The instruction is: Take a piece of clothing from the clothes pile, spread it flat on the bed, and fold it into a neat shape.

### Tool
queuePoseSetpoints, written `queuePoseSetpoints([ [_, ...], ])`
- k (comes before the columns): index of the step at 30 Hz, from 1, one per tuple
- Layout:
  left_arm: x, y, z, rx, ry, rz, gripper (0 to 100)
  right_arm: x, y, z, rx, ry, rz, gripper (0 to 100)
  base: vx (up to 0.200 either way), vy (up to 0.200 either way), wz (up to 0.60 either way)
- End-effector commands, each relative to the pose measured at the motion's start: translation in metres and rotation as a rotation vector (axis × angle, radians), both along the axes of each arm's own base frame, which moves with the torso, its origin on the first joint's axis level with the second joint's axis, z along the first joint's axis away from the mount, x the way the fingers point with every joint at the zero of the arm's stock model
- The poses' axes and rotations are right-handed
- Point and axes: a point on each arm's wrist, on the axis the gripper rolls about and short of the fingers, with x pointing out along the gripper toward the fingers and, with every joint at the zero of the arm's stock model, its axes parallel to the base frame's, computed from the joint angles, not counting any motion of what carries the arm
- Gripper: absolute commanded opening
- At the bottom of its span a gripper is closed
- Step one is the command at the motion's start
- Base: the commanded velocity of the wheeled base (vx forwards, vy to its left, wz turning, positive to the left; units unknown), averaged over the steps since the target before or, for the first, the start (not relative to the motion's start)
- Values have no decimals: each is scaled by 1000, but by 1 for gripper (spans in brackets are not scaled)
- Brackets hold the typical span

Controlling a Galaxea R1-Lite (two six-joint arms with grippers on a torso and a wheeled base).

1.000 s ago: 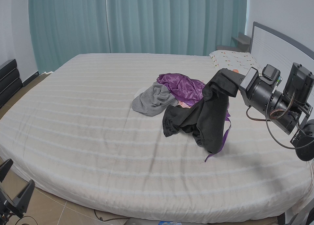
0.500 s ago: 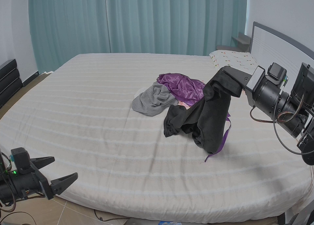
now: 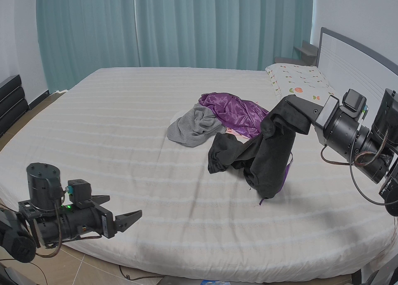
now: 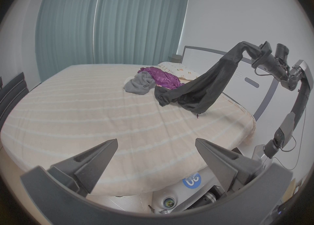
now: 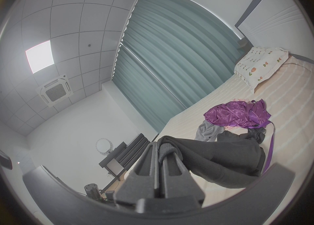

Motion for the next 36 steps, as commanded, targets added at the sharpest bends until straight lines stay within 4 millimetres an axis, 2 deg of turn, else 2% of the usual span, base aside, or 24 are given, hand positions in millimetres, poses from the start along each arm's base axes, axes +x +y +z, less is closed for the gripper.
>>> queuePoseSetpoints([
  [1, 20, -32, -21, 8, 89, -19, 100, -3, -1, -7, -13, 15, 3, 0, 0, 0, 0],
  [4, 39, -48, -22, -17, 81, 16, 100, -4, -2, -4, -8, 7, 0, 0, 0, 0, 0],
  [8, 57, -69, -32, -41, 77, 32, 100, -8, -4, -2, -3, -2, 3, 0, 0, 0, 0],
  [11, 75, -88, -50, -40, 54, 42, 100, -9, -3, 0, 0, -7, 9, 0, 0, 0, 0],
  [15, 92, -106, -64, -48, 39, 37, 100, -9, -3, 2, 5, -15, 12, 0, 0, 0, 0],
  [19, 106, -118, -72, -55, 33, 30, 100, -14, 1, 7, 10, -38, 32, 0, 0, 0, 0],
  [25, 123, -137, -71, -146, 29, 32, 100, -28, 9, 14, -8, -86, 81, 0, 0, 0, 0],
  [29, 137, -152, -78, -166, 18, 27, 100, -31, 10, 17, -17, -109, 90, 0, 0, 0, 0],
  [36, 159, -167, -87, -177, 0, 28, 100, -37, 12, 19, -18, -120, 108, 0, 0, 0, 0],
])
